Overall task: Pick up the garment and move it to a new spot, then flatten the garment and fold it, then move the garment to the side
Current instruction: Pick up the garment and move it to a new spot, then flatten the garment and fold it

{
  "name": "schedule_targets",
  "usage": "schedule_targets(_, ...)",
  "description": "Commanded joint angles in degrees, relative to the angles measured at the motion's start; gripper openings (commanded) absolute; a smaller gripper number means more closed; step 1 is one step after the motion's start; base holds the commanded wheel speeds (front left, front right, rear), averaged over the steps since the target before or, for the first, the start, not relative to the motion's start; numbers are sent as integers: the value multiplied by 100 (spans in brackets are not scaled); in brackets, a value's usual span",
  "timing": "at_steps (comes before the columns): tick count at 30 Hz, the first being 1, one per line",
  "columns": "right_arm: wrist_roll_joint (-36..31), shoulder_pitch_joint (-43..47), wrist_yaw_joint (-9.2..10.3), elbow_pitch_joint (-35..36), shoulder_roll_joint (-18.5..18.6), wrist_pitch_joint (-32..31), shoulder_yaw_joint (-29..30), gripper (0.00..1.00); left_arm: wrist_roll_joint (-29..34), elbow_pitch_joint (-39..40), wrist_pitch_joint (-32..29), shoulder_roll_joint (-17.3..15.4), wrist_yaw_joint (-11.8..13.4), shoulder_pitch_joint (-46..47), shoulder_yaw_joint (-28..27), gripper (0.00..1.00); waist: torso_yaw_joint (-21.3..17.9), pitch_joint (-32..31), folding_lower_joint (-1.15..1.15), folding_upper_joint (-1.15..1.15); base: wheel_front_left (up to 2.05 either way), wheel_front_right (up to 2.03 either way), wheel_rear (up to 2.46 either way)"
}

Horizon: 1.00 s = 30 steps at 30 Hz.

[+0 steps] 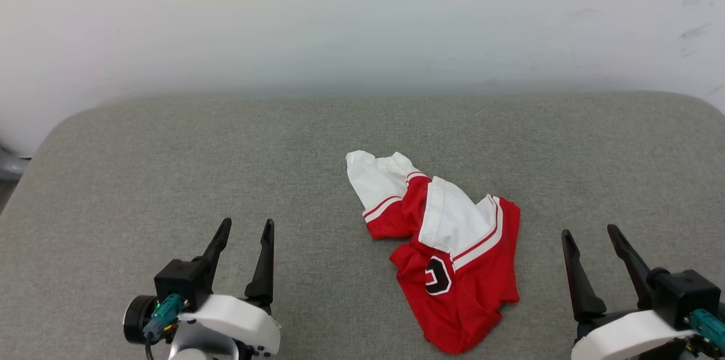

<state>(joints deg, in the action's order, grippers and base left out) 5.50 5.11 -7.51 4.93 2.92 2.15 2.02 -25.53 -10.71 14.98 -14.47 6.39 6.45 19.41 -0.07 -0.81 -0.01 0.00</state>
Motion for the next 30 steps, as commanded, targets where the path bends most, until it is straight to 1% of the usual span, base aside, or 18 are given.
schedule_targets(1,26,101,4,24,-4,-12,14,100,-24,51,27,-40,-6,-99,-33,100,-10,-22,1,0,0,0,0)
schedule_targets(6,27,154,4,78,-5,-68,72,100,-1,177,27,-161,65,-342,-79,100,-15,-69,1,0,0,0,0)
schedule_targets(11,31,165,4,115,-4,-80,113,100,-58,326,8,-191,160,-482,-133,100,7,-68,1,0,0,0,0)
schedule_targets(16,36,179,4,126,-4,-87,146,100,-86,432,-12,-208,200,-526,-136,100,49,-51,1,0,0,0,0)
schedule_targets(20,140,199,4,15,-4,-271,177,100,-49,495,-8,-204,210,-475,-106,100,95,-26,1,0,0,0,0)
schedule_targets(23,270,178,3,-133,-6,-637,154,100,-37,535,-8,-172,185,-367,-71,100,187,13,1,0,0,0,0)
schedule_targets(26,303,34,3,-255,11,-1224,71,100,-18,564,-5,-135,172,-270,-38,100,329,83,1,0,0,0,0)
schedule_targets(28,409,-140,3,-279,104,-1648,-87,100,-6,595,0,-91,155,-182,-32,100,444,165,1,0,0,0,0)
schedule_targets(30,501,-308,4,-292,274,-2034,-293,100,11,603,7,-52,133,-116,-28,100,560,235,1,0,0,0,0)
